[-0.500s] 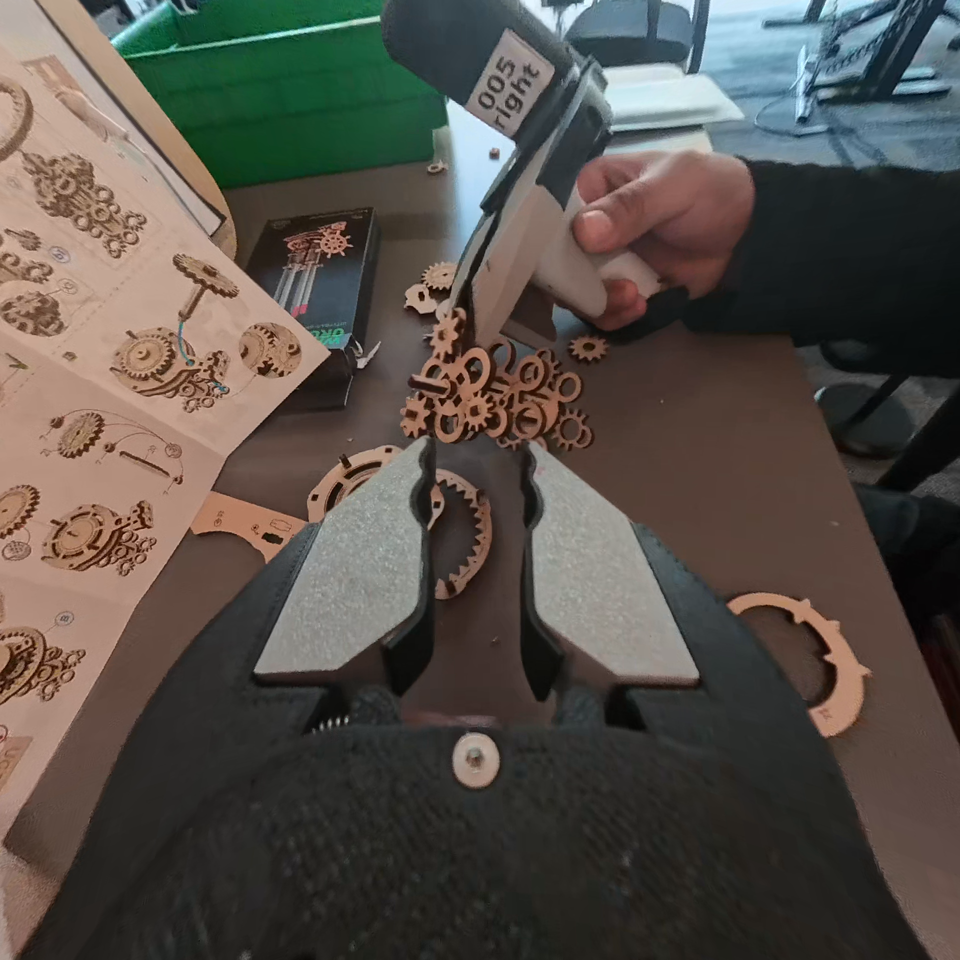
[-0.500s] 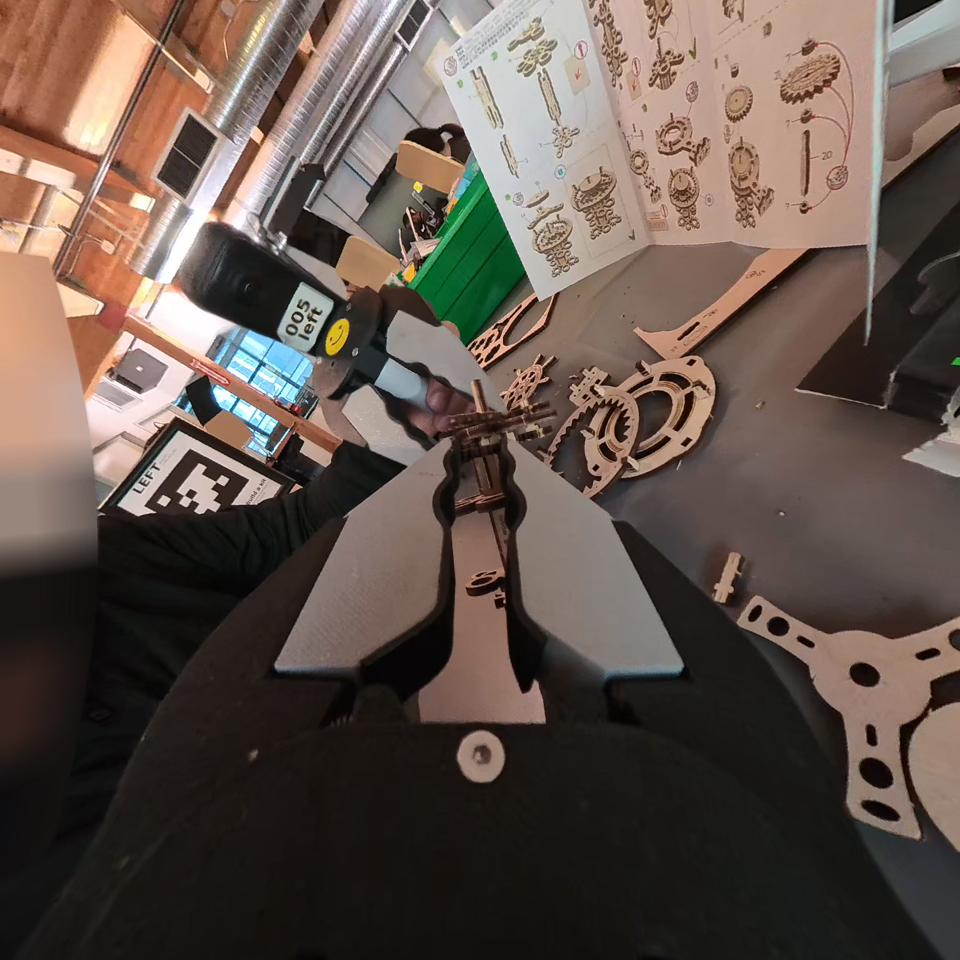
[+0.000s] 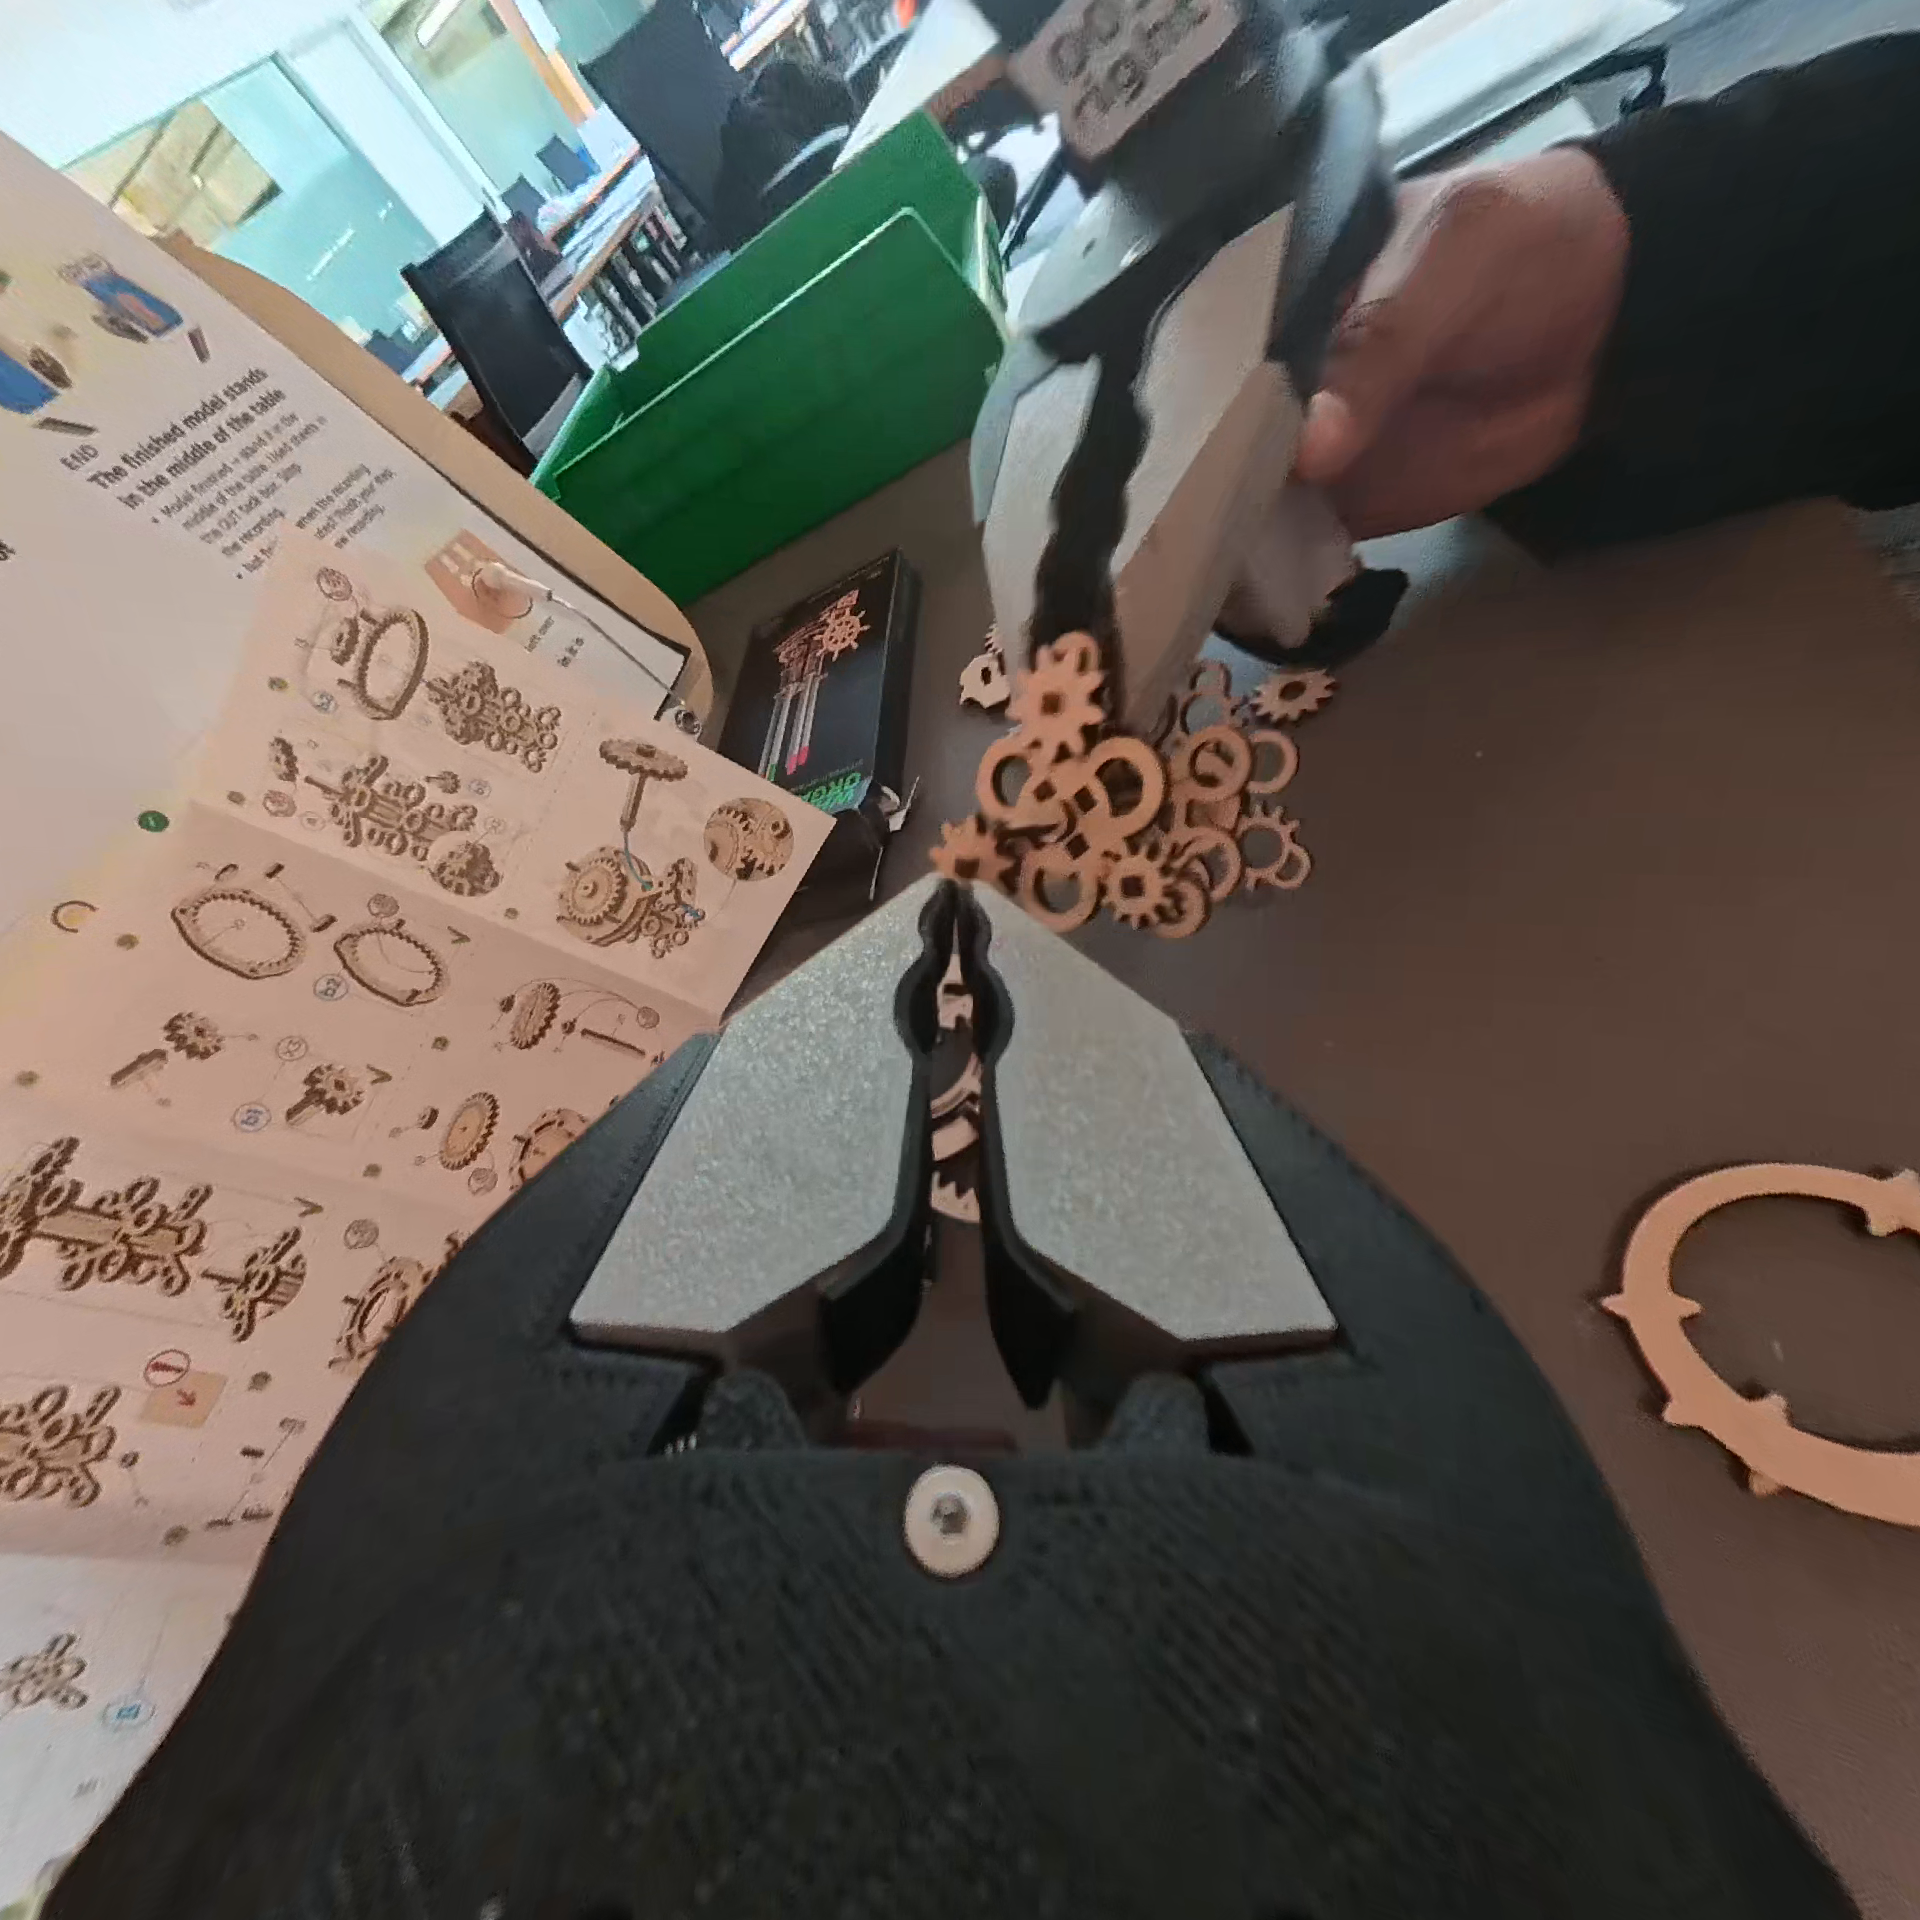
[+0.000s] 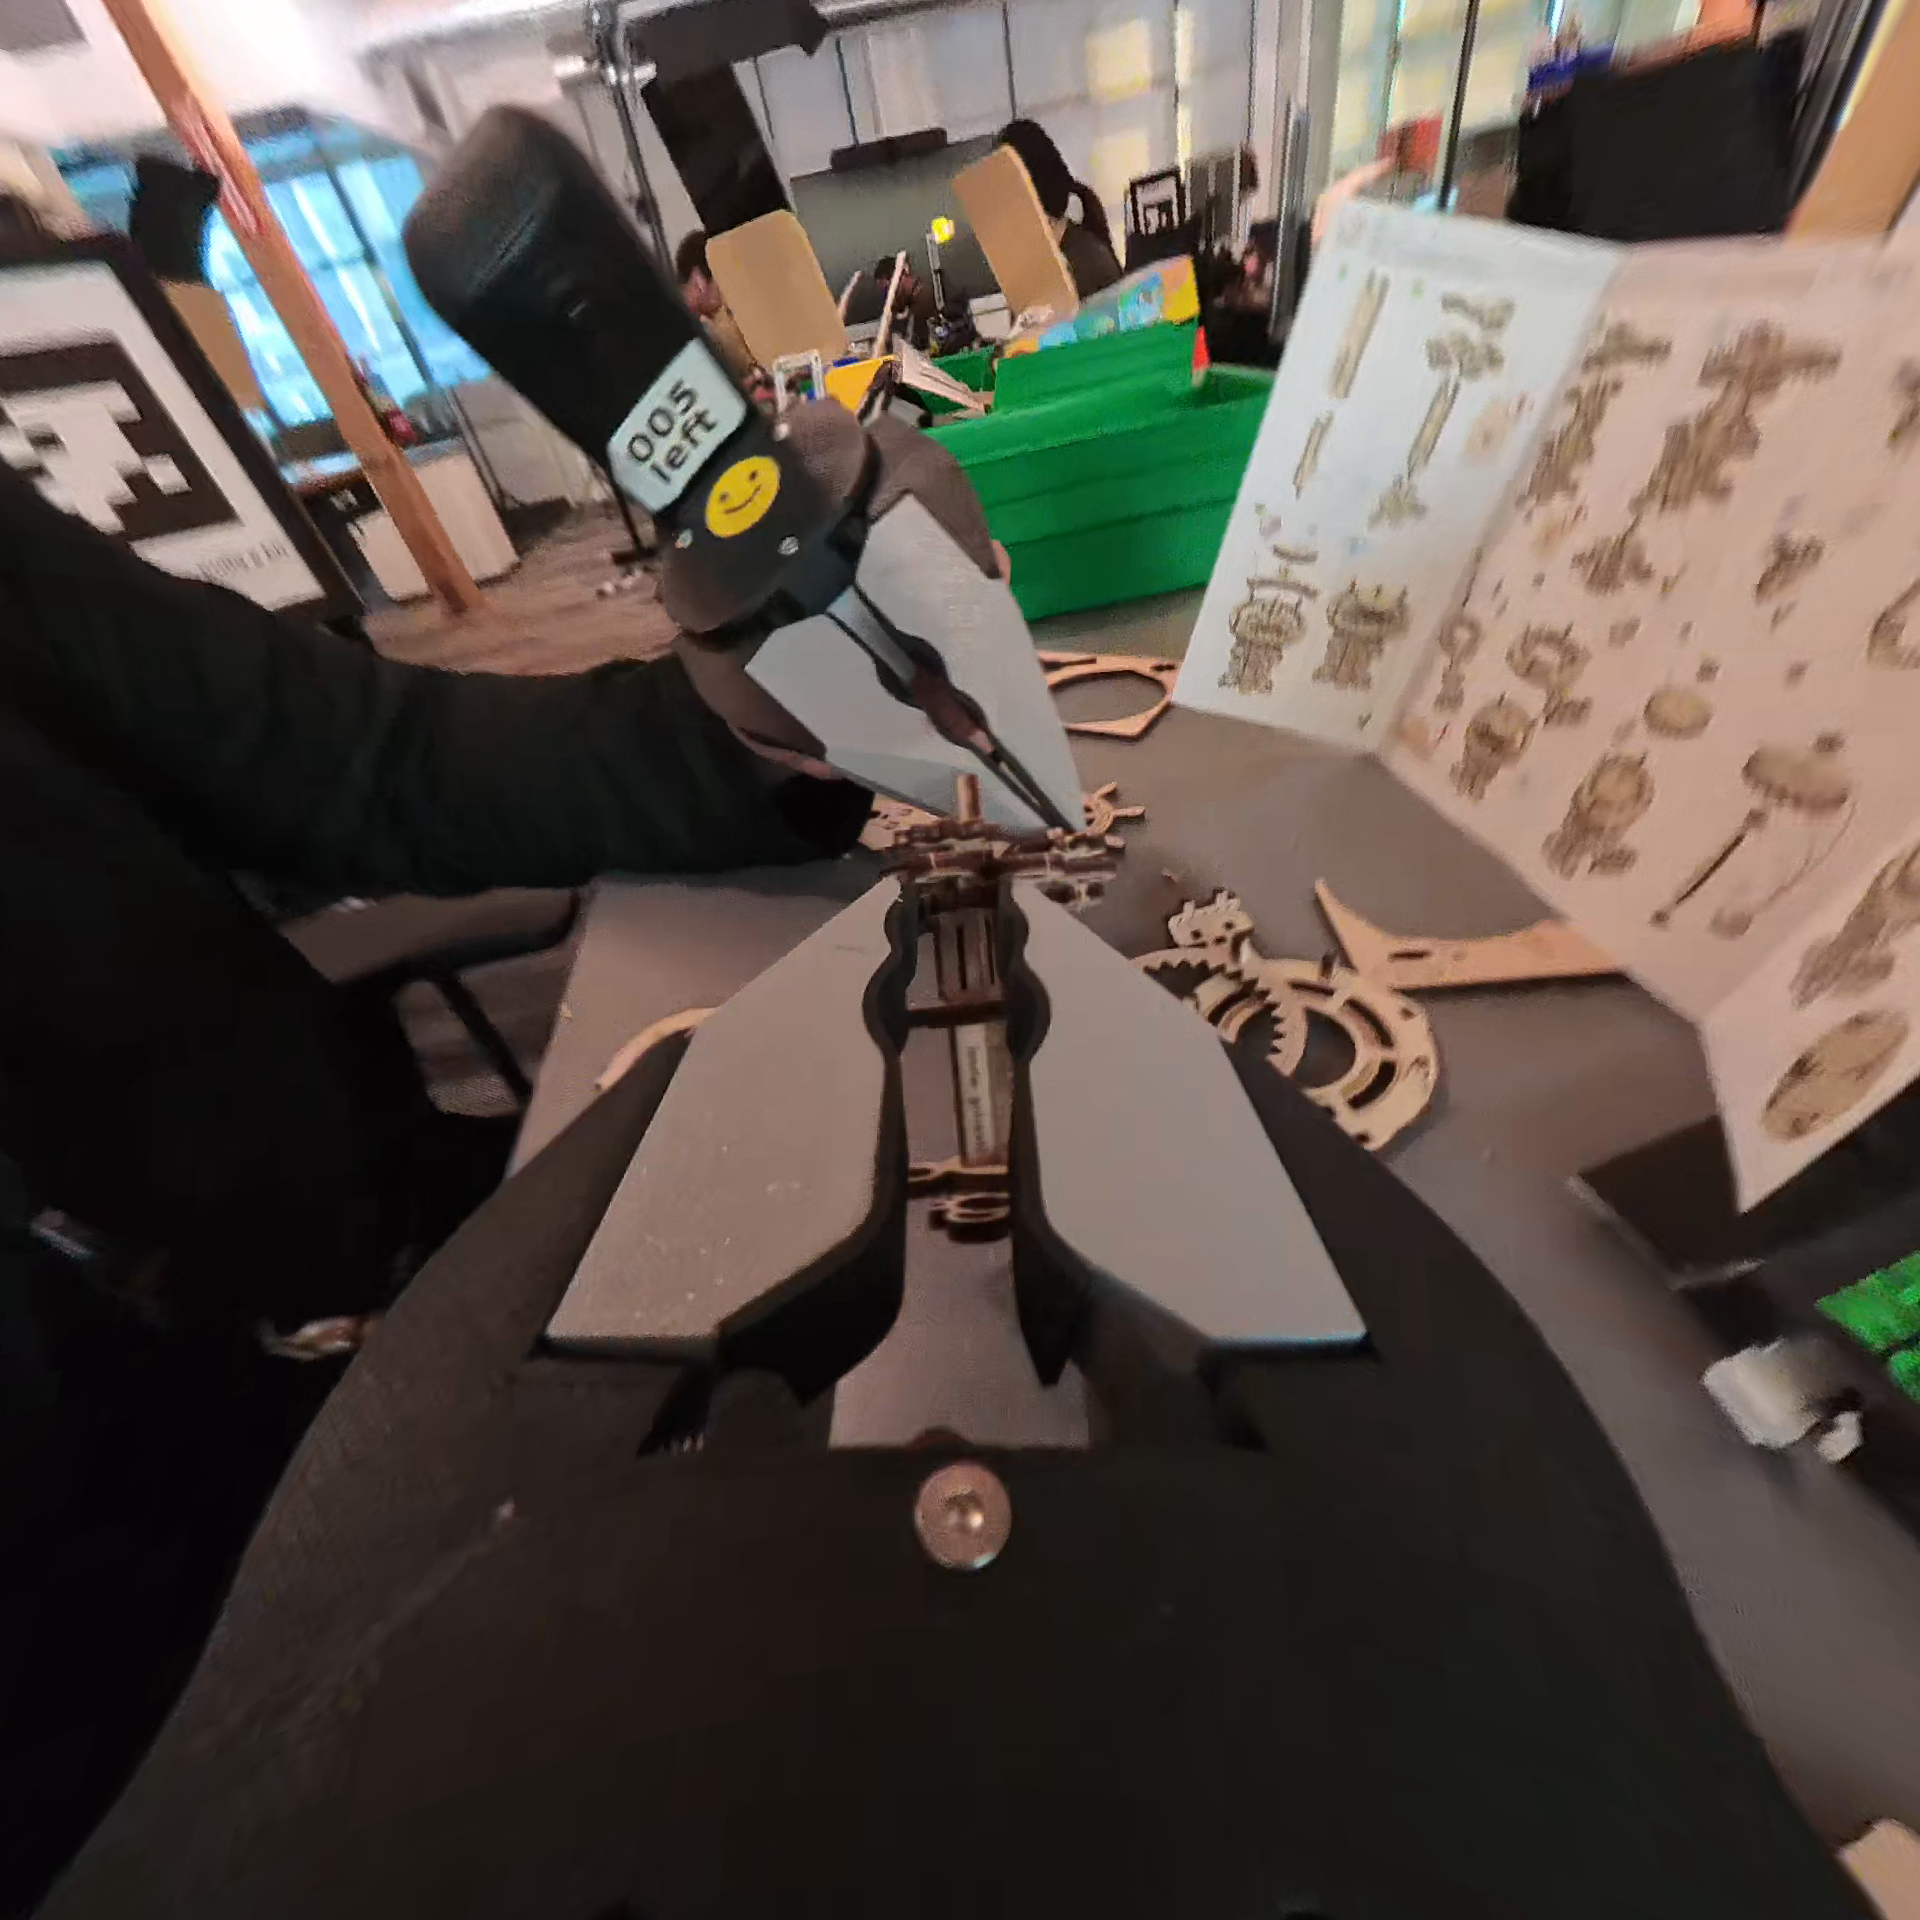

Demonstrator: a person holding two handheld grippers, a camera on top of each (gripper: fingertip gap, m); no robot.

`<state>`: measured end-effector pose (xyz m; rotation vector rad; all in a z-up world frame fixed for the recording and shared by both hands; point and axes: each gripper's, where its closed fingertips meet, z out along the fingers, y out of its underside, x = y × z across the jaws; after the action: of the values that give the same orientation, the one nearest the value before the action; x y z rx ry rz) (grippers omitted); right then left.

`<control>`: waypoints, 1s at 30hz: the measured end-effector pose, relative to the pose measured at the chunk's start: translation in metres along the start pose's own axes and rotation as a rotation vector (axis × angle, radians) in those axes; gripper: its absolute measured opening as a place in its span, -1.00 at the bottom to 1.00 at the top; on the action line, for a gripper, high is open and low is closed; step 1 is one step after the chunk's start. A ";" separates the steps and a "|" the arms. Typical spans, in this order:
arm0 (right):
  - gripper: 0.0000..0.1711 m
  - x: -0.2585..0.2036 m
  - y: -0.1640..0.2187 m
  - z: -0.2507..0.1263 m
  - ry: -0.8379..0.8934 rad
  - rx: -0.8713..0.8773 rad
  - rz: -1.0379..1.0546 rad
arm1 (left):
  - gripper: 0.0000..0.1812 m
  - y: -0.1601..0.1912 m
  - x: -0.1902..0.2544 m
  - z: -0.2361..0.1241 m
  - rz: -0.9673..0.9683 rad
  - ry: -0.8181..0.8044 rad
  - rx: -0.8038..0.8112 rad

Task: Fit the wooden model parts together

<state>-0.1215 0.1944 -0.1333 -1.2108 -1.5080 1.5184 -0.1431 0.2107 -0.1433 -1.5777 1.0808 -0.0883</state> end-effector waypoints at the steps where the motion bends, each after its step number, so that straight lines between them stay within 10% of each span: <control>1: -0.87 -0.003 -0.002 -0.001 -0.002 0.012 -0.063 | -1.00 0.002 -0.002 -0.001 -0.010 0.002 -0.008; 11: -0.88 -0.015 -0.014 -0.008 -0.059 0.102 -0.159 | -0.70 -0.007 0.015 -0.003 -0.164 0.179 0.076; 30: -0.86 -0.004 0.016 -0.015 -0.026 -0.122 -0.116 | -1.00 -0.013 0.037 -0.009 -0.203 0.343 0.109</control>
<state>-0.1035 0.1942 -0.1470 -1.1541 -1.6797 1.3880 -0.1194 0.1783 -0.1477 -1.6044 1.1520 -0.5628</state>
